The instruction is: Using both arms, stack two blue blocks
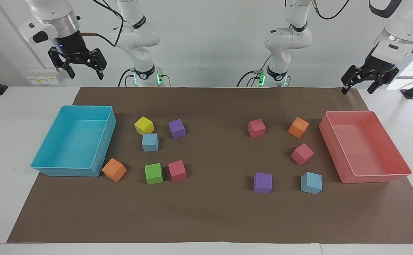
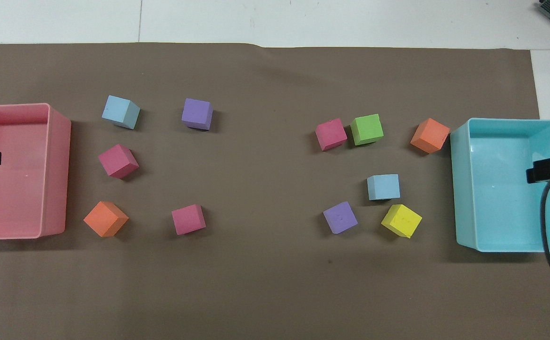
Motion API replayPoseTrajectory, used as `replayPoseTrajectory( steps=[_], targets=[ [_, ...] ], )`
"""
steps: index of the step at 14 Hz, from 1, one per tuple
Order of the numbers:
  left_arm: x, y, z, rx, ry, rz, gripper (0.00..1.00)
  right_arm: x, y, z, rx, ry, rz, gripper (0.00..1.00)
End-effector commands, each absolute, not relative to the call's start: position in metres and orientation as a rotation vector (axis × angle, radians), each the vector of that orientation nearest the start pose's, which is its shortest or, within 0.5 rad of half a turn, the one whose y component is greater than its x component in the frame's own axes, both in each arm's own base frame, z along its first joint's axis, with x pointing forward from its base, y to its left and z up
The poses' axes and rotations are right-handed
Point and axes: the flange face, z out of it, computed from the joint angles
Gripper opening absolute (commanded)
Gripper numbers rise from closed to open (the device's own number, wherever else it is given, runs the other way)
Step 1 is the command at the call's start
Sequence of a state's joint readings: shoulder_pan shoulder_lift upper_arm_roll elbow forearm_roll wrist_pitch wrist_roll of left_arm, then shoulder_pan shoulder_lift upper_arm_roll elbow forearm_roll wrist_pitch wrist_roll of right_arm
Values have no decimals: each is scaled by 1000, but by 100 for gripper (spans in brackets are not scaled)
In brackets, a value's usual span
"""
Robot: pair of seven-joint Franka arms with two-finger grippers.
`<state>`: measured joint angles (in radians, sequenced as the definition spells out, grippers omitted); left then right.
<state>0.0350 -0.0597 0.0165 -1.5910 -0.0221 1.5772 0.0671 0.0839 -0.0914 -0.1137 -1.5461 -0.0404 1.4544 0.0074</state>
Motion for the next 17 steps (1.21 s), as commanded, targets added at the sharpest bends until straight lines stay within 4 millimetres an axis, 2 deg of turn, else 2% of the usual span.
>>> replayPoseTrajectory(
  steps=[1, 9, 17],
  targets=[
    [535, 24, 654, -3165, 35, -70, 100, 515, -27, 676, -3175, 52, 7, 100],
    [535, 25, 653, -3164, 33, -68, 100, 514, -31, 675, -3174, 52, 17, 100],
    [535, 25, 653, -3164, 33, -68, 100, 505, -36, 671, -3169, 77, 34, 100]
  ],
)
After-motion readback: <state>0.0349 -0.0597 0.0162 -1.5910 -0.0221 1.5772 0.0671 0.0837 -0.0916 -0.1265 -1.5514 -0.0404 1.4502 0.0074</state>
